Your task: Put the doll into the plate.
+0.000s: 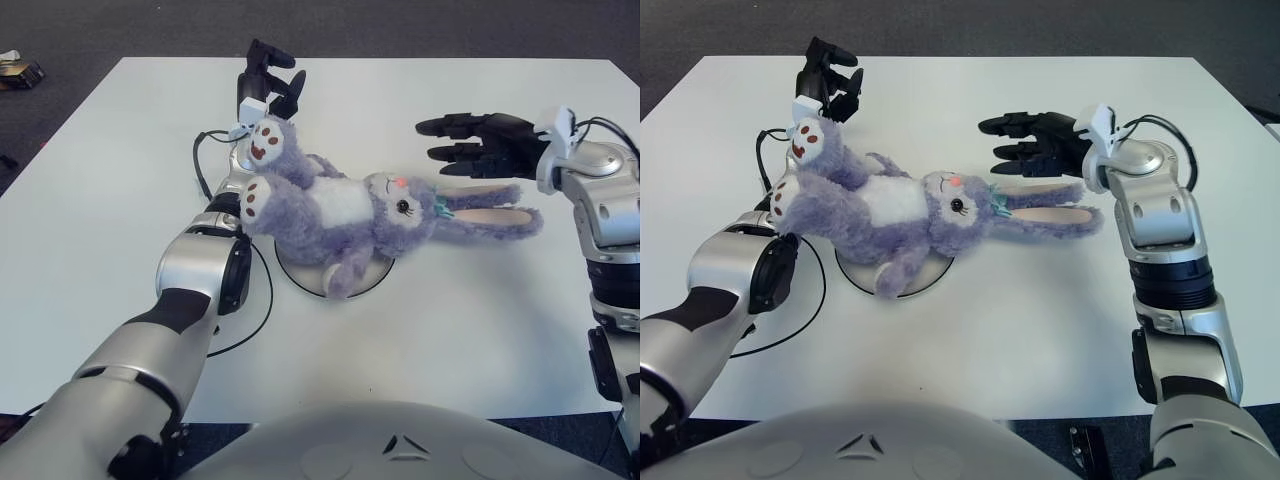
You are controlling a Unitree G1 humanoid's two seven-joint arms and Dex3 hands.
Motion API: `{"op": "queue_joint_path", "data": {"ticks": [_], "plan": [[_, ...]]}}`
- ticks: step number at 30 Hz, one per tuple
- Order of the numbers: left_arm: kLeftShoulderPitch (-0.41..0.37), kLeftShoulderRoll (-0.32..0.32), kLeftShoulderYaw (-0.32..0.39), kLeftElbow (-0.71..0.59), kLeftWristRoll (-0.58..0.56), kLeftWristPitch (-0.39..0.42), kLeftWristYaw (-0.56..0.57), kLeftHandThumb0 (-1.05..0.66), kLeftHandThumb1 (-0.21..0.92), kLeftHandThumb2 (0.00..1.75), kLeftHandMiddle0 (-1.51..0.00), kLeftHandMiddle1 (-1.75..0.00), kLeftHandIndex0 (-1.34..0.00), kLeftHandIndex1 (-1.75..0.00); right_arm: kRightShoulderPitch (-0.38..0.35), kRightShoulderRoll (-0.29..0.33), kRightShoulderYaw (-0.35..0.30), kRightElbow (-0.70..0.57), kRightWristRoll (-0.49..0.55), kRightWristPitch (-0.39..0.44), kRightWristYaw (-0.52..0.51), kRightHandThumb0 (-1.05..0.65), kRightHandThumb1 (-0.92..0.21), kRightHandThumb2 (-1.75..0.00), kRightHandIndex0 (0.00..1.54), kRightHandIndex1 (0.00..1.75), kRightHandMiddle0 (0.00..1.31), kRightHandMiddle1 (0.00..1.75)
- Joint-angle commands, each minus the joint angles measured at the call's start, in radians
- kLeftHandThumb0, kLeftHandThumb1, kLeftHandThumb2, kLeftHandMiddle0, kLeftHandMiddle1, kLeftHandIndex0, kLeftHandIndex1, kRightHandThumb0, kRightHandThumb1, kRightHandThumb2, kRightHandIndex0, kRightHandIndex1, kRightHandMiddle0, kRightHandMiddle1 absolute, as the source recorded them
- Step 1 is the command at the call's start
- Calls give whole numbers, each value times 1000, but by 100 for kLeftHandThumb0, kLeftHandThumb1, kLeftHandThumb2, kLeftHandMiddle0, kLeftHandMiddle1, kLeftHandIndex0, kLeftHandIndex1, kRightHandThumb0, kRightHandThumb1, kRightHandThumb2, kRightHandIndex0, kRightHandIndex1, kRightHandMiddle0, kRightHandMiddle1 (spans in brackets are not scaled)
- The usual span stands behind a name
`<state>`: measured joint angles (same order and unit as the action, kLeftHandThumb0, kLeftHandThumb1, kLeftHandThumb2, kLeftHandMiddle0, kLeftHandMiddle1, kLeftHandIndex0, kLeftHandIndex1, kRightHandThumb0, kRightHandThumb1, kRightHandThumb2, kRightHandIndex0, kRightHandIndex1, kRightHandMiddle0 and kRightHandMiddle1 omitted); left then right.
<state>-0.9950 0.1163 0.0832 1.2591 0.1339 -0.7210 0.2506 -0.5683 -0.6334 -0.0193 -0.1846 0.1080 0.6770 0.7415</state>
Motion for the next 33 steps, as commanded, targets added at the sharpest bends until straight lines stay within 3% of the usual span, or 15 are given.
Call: {"op": "queue_joint_path", "data": {"ticks": [1,10,16,25,26,29,33], "plan": [[11,2,-5,6,9,-9,8,-35,92,37,-50,-175,-35,-159,-36,-2,-53,25,26,-14,-28,-62,-78,-1,39,1,34,3],[11,2,-7,7,9,-9,7,-35,92,37,-50,-175,-34,-159,-37,-7,-55,32,43,-24,-45,-54,-77,-1,40,1,35,2],[14,0,-11,7,9,-10,4,-35,92,37,-50,-175,-34,-159,-11,20,-132,16,40,-48,-147,-35,-76,-1,41,1,39,4],[15,0,-12,6,9,-10,4,-35,92,37,-50,-175,-34,-159,1,21,-131,12,45,-68,-192,-31,-80,-2,45,1,44,4],[23,1,-13,4,10,-16,4,-35,92,37,-50,-175,-34,-159,30,40,-151,28,15,-105,-252,-31,-80,-2,45,1,44,4],[37,4,-13,0,10,-28,1,-12,85,50,-40,-175,-33,-145,79,79,-188,65,-30,-184,-359,-32,-84,-3,57,2,53,6],[44,7,-12,-2,7,-36,-4,-4,83,55,-36,-175,-32,-140,92,101,-197,90,-32,-235,-407,-33,-86,-2,63,2,57,7]]}}
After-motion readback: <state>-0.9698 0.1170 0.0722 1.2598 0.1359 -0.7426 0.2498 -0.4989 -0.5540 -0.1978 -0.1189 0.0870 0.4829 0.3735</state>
